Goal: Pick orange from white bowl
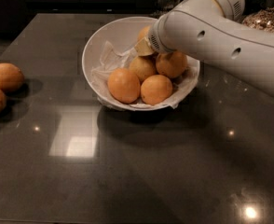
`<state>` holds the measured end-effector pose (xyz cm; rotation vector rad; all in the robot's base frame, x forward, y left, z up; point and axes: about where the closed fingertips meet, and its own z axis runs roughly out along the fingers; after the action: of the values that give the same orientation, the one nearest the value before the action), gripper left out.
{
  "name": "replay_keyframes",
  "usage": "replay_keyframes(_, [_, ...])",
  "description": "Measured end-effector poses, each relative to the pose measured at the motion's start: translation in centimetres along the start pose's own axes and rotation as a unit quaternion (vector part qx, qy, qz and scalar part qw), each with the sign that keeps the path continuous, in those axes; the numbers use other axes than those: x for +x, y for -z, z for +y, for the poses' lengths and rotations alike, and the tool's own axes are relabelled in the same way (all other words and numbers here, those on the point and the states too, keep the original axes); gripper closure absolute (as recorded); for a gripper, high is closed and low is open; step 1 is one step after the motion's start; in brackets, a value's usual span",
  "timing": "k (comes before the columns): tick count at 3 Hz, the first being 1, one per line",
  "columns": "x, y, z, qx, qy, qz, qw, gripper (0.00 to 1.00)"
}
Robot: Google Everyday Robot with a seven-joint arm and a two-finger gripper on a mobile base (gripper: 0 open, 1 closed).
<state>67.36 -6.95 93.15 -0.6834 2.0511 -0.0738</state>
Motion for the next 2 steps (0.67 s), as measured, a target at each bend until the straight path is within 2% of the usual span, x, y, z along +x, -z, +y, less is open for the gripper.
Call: replay_keyframes(2, [0.0, 0.0, 0.0, 0.0, 0.0, 0.0, 1.0, 0.86])
